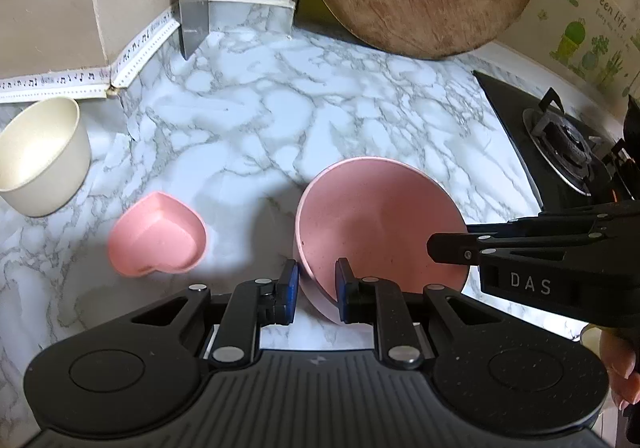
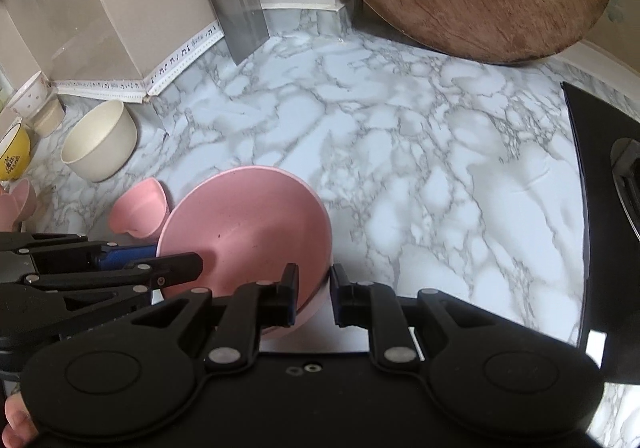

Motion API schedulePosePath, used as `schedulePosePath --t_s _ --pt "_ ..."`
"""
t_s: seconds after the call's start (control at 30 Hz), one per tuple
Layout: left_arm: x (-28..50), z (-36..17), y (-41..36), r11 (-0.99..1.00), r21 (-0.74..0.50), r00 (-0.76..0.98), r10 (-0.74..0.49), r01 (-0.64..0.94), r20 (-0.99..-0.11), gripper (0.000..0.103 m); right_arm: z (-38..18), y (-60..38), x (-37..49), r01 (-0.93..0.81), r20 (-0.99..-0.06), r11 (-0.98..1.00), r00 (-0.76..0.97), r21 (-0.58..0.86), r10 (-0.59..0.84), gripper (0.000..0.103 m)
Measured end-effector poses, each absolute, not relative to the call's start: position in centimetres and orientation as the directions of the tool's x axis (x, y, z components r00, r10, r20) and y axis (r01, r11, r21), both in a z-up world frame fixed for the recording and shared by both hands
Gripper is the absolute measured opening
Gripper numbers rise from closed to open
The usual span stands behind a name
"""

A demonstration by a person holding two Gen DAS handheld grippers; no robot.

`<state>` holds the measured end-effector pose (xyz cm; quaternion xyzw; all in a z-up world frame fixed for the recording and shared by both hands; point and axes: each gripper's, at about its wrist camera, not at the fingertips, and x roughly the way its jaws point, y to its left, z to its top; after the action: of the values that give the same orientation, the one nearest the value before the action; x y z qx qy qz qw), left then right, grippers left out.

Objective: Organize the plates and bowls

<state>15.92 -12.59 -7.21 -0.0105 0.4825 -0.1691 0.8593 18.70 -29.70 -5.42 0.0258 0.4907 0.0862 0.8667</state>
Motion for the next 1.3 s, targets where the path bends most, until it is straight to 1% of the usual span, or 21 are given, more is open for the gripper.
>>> schedulePosePath --t_s 0.33,0.83,1.0,1.17,1.27,1.3 --pt "16.0 -7.7 -12.8 0.940 -0.175 0.456 -0.298 0.293 -0.839 0.018 -6.0 -29.9 18.8 -0.106 -0.853 0.985 0.493 0.133 0.168 0.018" --pt "15.9 -7.3 -12.3 0.942 -0.173 0.477 -0.297 0.287 -0.827 0.018 -5.4 -30.2 18.6 -0.091 -0.837 0.986 0.520 0.143 0.169 0.018" --pt "15.5 -6.9 -11.9 0.943 -0.172 0.493 -0.297 0.284 -0.817 0.018 -4.5 -30.4 18.2 -0.083 -0.823 0.985 0.540 0.153 0.174 0.018" --pt "15.0 -6.0 -10.9 0.945 -0.183 0.514 -0.303 0.271 -0.802 0.019 -2.7 -30.2 17.2 -0.116 -0.785 0.983 0.591 0.146 0.186 0.019" --pt "14.5 -5.3 -10.3 0.949 -0.175 0.539 -0.295 0.264 -0.789 0.021 -1.9 -29.9 16.8 -0.136 -0.767 0.979 0.609 0.151 0.203 0.019" --pt "14.4 -5.2 -10.0 0.949 -0.179 0.544 -0.297 0.260 -0.784 0.027 -1.8 -29.8 16.6 -0.141 -0.762 0.978 0.614 0.152 0.207 0.019"
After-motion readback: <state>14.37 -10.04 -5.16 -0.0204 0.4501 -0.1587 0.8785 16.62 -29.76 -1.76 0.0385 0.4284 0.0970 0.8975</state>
